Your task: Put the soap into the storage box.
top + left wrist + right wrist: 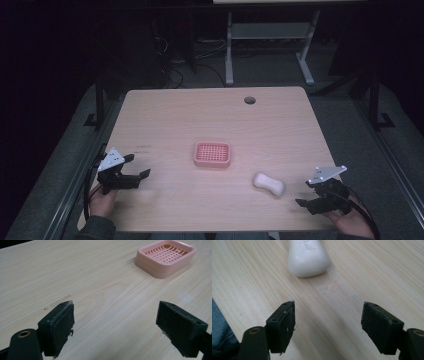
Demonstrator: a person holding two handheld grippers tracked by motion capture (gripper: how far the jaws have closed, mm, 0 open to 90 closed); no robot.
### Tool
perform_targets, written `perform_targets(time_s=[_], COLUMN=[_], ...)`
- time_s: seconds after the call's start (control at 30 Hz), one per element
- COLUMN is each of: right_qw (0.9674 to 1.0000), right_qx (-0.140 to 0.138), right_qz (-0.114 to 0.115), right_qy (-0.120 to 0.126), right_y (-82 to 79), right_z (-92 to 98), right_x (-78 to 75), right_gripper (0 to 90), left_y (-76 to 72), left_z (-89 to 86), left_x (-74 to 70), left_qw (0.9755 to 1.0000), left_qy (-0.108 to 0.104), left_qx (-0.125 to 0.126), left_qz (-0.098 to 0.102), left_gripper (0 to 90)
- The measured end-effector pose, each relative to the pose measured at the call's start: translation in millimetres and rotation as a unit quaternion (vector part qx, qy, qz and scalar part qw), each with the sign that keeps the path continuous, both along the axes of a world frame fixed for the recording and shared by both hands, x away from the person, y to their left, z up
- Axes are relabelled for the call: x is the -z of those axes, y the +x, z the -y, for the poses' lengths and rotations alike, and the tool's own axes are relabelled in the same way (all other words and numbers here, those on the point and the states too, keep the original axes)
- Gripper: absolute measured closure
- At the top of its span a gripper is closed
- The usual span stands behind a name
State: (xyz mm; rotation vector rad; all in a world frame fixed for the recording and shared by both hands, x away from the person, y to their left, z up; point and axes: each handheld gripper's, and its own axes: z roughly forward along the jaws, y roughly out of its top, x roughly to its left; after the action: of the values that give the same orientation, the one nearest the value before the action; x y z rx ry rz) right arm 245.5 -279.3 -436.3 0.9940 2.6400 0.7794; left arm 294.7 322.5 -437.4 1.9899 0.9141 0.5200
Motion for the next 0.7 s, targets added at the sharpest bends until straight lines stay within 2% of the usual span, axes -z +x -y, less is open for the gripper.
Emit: perform_targets(time_s=[0.1, 0.33, 0.43, 0.6, 0.63, 0.7], right_qw=[1.0, 0.9995, 0.9992, 0.9988, 0.9987, 0.9982], right_qx=[-0.006, -0.025, -0.029, -0.037, -0.039, -0.044], right_qz=[0.002, -0.008, -0.014, -0.021, -0.02, -0.025], right_qy=[-0.004, -0.017, -0.022, -0.026, -0.028, -0.032], right_y=[1.2, 6.5, 8.4, 11.7, 12.7, 15.4], right_z=[-3.1, -15.4, -18.0, -22.5, -23.7, -27.9], right_x=[-2.3, -8.6, -8.3, -10.9, -11.6, -14.2], right_gripper=[26.5, 27.2, 27.4, 27.7, 27.8, 28.4], left_y=[-0.4, -0.6, -0.7, -0.7, -0.9, -0.9], left_z=[0.0, -1.2, -0.6, -1.2, -0.5, -0.9], left_x=[-0.2, -0.4, 0.1, -0.3, 0.0, -0.1], left_qw=[1.0, 1.0, 1.0, 1.0, 1.0, 1.0], left_qy=[0.001, 0.005, -0.003, 0.005, -0.002, 0.0], left_qx=[0.001, 0.0, -0.003, 0.001, -0.002, -0.001], left_qz=[0.001, 0.0, 0.0, 0.0, 0.0, 0.0], left_gripper=[14.4, 14.4, 14.4, 14.4, 14.4, 14.4])
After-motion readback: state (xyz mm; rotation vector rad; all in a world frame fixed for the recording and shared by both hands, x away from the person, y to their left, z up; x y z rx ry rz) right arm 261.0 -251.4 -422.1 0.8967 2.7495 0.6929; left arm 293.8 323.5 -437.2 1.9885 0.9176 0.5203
